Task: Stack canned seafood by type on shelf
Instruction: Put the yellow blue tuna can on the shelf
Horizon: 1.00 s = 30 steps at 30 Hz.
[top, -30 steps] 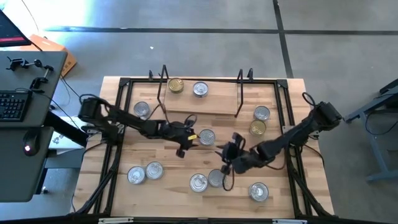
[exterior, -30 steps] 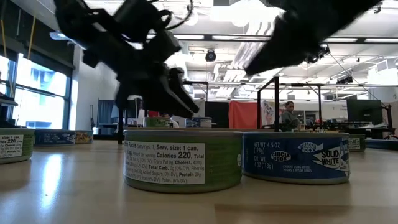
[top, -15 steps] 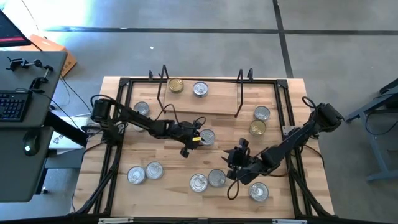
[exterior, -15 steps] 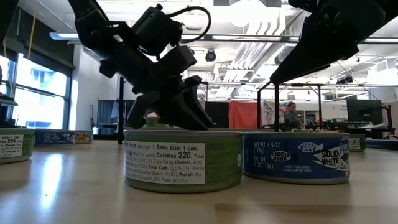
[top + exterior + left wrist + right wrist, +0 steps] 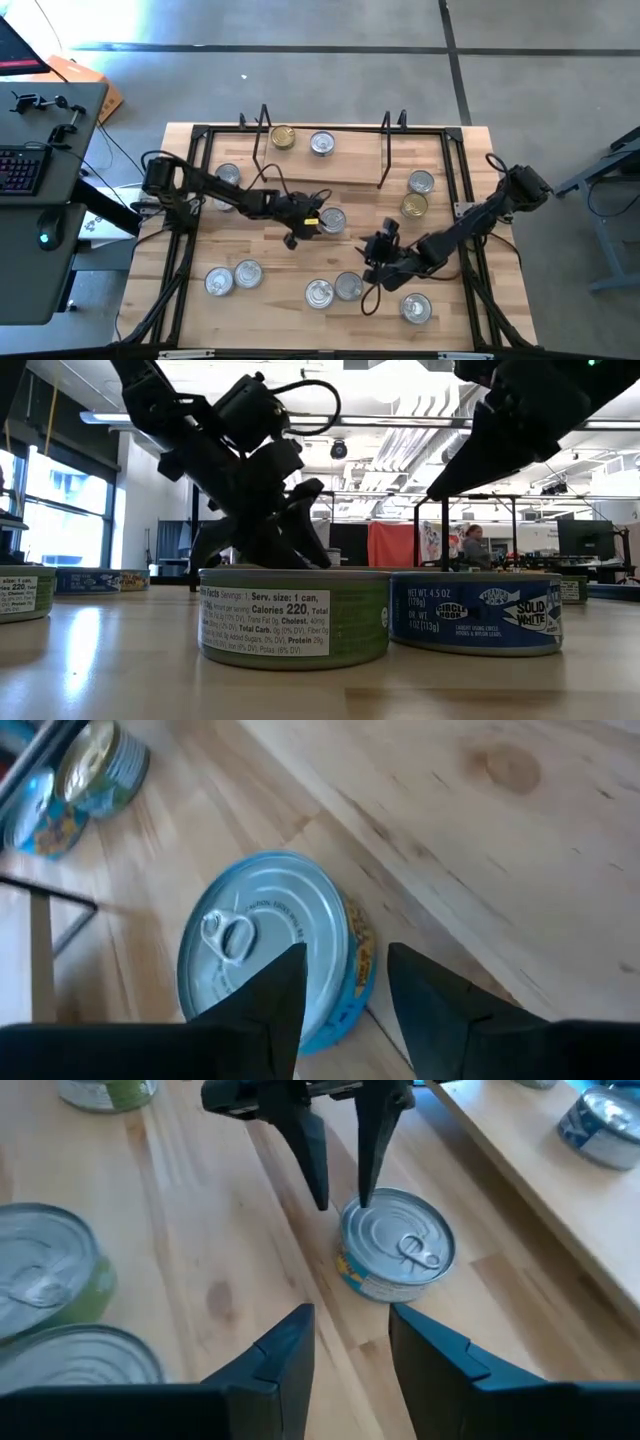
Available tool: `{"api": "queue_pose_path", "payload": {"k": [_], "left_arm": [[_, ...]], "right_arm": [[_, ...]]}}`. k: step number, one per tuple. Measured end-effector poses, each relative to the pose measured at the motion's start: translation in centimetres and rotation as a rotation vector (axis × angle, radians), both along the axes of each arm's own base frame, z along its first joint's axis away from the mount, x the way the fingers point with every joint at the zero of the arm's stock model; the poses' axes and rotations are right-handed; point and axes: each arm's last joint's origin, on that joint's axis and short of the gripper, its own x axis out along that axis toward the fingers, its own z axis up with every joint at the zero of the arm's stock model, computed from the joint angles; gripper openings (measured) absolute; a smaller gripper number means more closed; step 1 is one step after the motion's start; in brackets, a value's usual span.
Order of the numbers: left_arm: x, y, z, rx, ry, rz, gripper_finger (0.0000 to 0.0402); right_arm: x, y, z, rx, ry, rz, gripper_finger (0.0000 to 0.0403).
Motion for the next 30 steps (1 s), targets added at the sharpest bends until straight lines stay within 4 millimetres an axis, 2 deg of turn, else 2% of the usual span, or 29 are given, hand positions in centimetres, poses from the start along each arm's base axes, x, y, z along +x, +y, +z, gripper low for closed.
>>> {"api": "queue_pose_path", "payload": {"k": [9,16,22,27,30], "left_arm": [[-0.2,1.9,-0.1,0.026,0.013,-0.048,0.0081],[-0.1,2.2,-0.9,0.064,0.025,-0.078,0.0074],[0.3,2.1,-1.5,0.060,0.006,-0.076,0.0069],[0.3,1.9,-1.0,0.033,-0.013,-0.057,0.0014],[0.3,1.9,-0.7,-0.028,-0.026,-0.016,0.0007]], "right_arm": [[0.7,-2.2,-0.3,-0.147,0.135,0.061,0.0124],[1.6,-3.7,-0.7,-0.102,0.200,0.116,0.0153],[2.8,-3.7,-2.4,-0.115,0.247,0.202,0.0184],[3.6,-3.3,-2.5,-0.179,0.219,0.314,0.0190],[3.6,-3.3,-2.5,-0.259,0.242,0.354,0.0190]]}}
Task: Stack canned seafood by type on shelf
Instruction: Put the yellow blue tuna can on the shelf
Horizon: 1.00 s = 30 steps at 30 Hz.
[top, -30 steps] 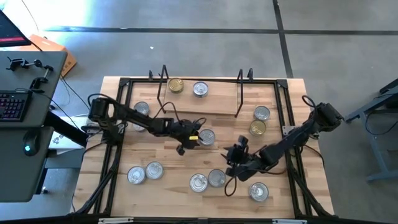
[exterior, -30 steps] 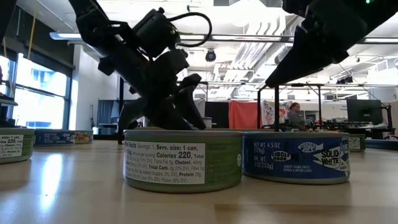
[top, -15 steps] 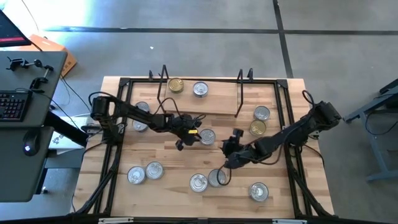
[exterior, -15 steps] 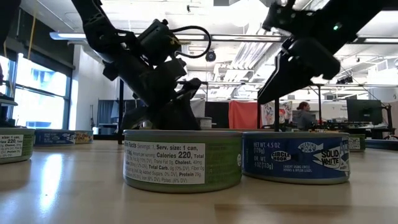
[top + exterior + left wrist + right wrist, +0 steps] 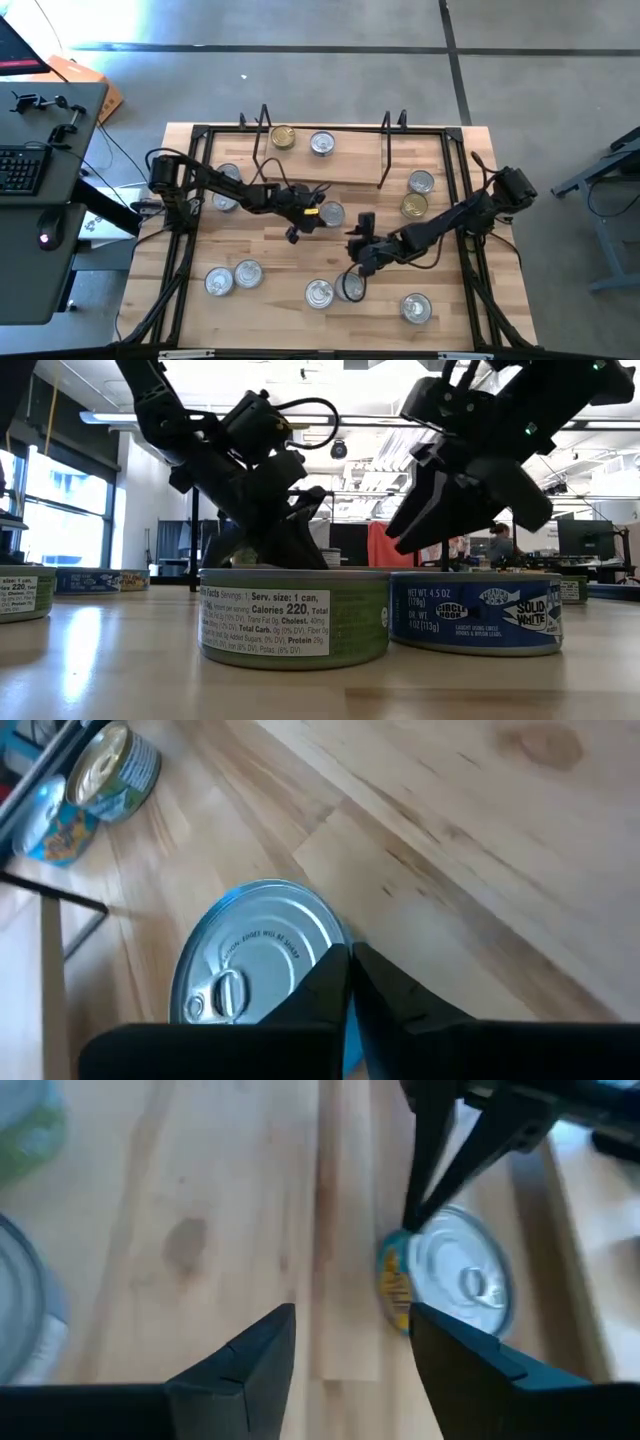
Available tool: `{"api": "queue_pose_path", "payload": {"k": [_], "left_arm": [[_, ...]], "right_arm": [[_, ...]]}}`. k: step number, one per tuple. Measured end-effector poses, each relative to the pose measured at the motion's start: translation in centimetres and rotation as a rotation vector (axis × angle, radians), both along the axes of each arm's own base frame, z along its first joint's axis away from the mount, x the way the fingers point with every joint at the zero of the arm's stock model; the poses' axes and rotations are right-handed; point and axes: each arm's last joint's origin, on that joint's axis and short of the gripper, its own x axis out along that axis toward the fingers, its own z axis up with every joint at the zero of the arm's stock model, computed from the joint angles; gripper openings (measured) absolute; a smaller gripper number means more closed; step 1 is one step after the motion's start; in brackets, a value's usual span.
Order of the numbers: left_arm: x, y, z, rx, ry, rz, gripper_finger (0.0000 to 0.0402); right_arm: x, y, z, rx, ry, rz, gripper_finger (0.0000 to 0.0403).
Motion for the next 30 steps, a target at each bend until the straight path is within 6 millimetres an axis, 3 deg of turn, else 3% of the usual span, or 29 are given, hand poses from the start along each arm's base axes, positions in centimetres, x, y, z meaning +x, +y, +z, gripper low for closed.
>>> {"api": "queue_pose_path", "payload": {"k": [5,13,18,22,26,30], "left_arm": [[0.2,-0.1,1.2,-0.112,-0.067,0.015,0.0002],[0.5,0.2,1.9,-0.235,-0.110,0.067,0.0001],[0.5,0.5,2.1,-0.244,-0.128,0.080,0.0000],[0.6,0.6,2.2,-0.248,-0.142,0.080,0.0000],[0.6,0.6,2.3,-0.255,-0.148,0.084,0.0000],[0.7,0.5,2.3,-0.255,-0.153,0.082,0.0000]], "right_arm": [[0.1,-0.7,0.0,-0.088,0.030,0.023,0.0199],[0.7,-2.5,-0.1,-0.125,0.055,0.004,0.0246],[1.6,-2.9,-2.2,-0.195,0.109,0.051,0.0250],[2.7,-3.0,-3.8,-0.226,0.043,-0.013,0.0250],[3.1,-3.0,-4.7,-0.247,0.009,-0.083,0.0234],[3.1,-3.3,-4.7,-0.209,-0.018,-0.133,0.0175]]}}
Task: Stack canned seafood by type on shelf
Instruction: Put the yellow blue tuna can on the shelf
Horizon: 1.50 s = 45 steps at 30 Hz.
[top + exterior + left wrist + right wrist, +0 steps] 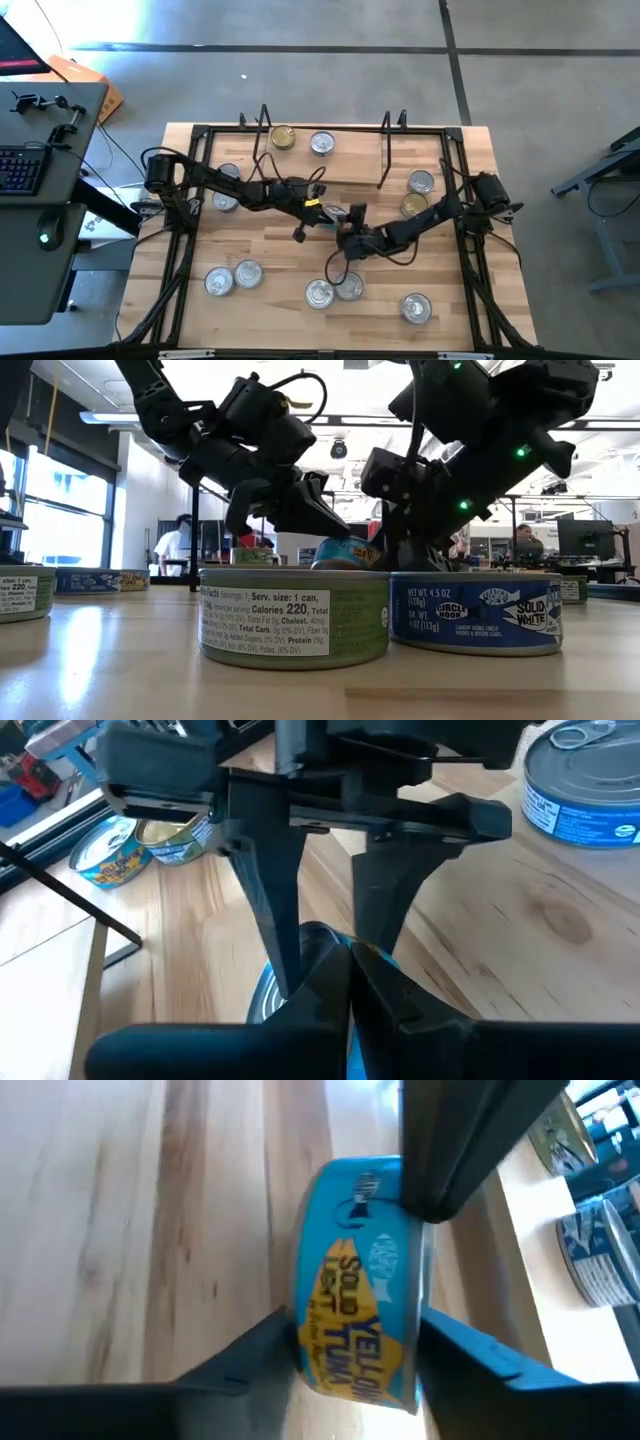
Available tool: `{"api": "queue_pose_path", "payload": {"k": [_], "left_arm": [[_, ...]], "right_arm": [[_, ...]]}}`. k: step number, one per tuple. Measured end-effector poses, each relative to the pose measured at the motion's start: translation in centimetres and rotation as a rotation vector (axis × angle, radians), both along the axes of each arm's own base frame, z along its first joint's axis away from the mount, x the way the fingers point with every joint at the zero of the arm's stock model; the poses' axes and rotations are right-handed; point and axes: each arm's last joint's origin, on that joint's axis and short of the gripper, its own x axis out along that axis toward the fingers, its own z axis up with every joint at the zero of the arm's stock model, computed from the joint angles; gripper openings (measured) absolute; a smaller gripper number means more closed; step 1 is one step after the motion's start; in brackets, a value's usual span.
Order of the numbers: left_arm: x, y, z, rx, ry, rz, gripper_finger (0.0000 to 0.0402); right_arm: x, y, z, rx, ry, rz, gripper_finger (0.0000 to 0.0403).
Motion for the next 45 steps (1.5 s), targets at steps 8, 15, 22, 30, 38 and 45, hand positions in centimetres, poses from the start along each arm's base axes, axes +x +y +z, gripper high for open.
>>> {"api": "queue_pose_path", "payload": {"k": [8,15,22,30,38,45], "left_arm": [[-0.3,-0.2,2.4,0.041,-0.050,0.183,0.0004],[-2.9,-1.6,7.3,0.220,-0.072,0.436,0.0005],[-6.8,-2.5,9.9,0.186,0.037,0.589,0.0005],[-8.6,-4.0,9.9,0.053,0.097,0.629,0.0005],[-9.0,-4.9,8.5,0.057,0.082,0.627,0.0005],[-9.1,-5.0,8.4,0.053,0.083,0.629,0.0005]], "right_arm": [[-0.9,-0.5,2.3,0.117,-0.050,-0.088,0.0116],[-2.7,-2.0,9.6,0.189,-0.045,-0.254,0.0116],[-0.7,-6.7,13.9,0.119,0.057,-0.360,0.0116],[3.4,-12.8,10.0,-0.037,0.369,-0.281,0.0116],[3.5,-17.1,6.7,-0.094,0.542,-0.360,0.0116],[2.7,-18.8,6.6,-0.074,0.558,-0.427,0.0140]]}}
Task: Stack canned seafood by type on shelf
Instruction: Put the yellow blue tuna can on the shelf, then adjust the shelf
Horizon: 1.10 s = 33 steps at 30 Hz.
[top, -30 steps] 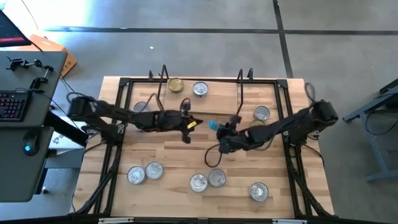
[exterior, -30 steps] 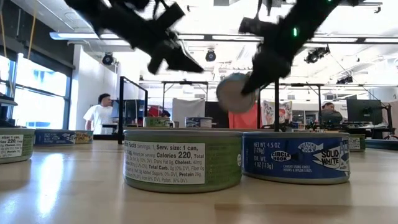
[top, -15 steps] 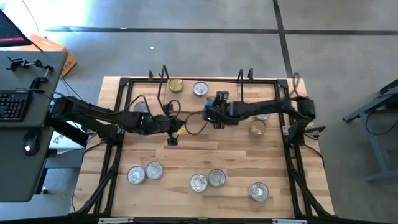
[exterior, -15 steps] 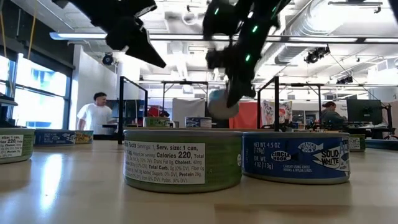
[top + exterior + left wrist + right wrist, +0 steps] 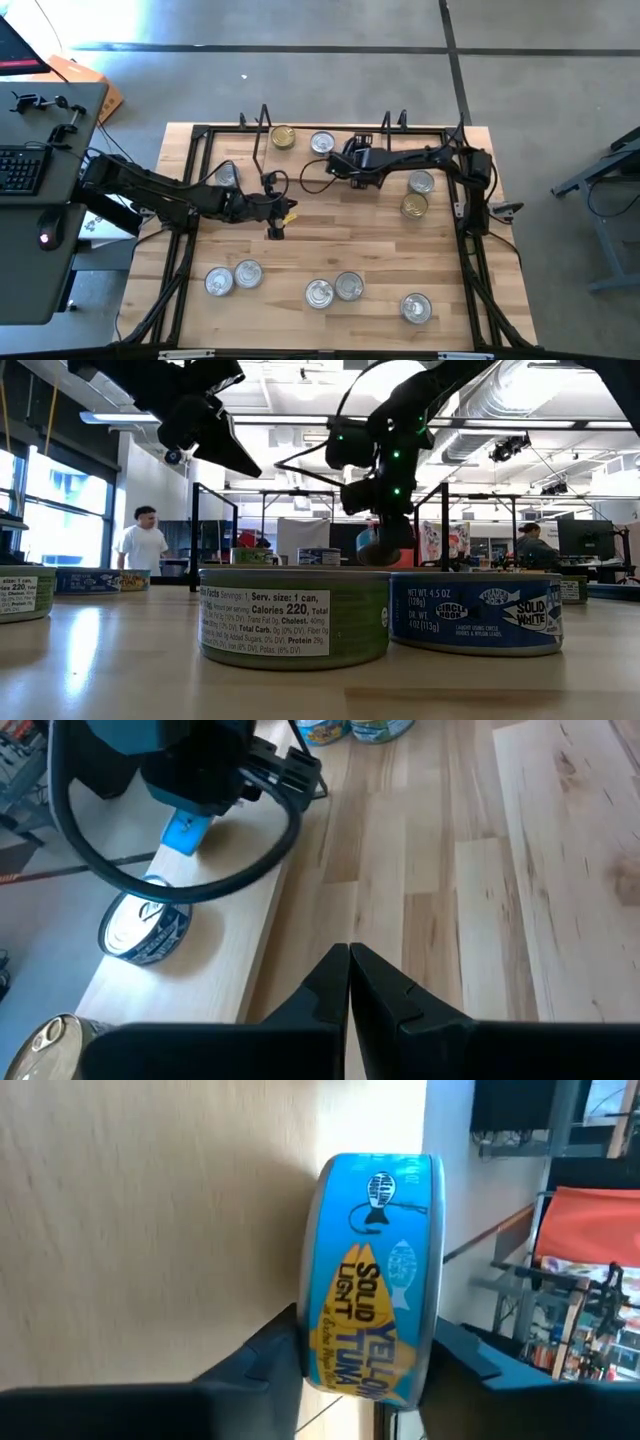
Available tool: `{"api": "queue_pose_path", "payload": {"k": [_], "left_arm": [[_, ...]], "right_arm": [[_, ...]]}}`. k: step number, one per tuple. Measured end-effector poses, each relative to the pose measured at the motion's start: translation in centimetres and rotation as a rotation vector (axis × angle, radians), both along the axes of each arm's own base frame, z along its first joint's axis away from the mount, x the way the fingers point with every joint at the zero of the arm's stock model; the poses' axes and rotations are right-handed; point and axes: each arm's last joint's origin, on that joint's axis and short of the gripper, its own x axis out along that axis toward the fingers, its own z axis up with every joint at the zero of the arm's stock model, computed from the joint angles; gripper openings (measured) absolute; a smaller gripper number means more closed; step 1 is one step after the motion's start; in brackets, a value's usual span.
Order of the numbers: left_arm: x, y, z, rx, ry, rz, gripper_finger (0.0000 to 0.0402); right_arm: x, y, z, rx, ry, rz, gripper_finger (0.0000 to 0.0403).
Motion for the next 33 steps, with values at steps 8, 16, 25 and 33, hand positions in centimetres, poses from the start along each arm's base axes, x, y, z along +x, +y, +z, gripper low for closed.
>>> {"api": "queue_pose_path", "payload": {"k": [8,16,25,33], "left_arm": [[0.0,0.0,0.0,0.001,0.005,0.001,0.0005],[0.0,0.0,0.0,0.001,0.005,0.001,0.0005],[0.0,0.0,-0.1,-0.001,0.005,0.002,0.0005],[0.0,0.0,-0.1,-0.005,0.004,0.004,0.0005]], "right_arm": [[-0.4,0.3,-0.2,0.059,0.051,0.033,0.0232],[-1.4,-0.6,3.4,0.158,-0.182,-0.041,0.0236],[-1.5,-3.0,2.4,0.328,-0.297,-0.044,0.0237],[-1.6,-4.4,2.4,0.281,-0.344,-0.102,0.0213]]}}
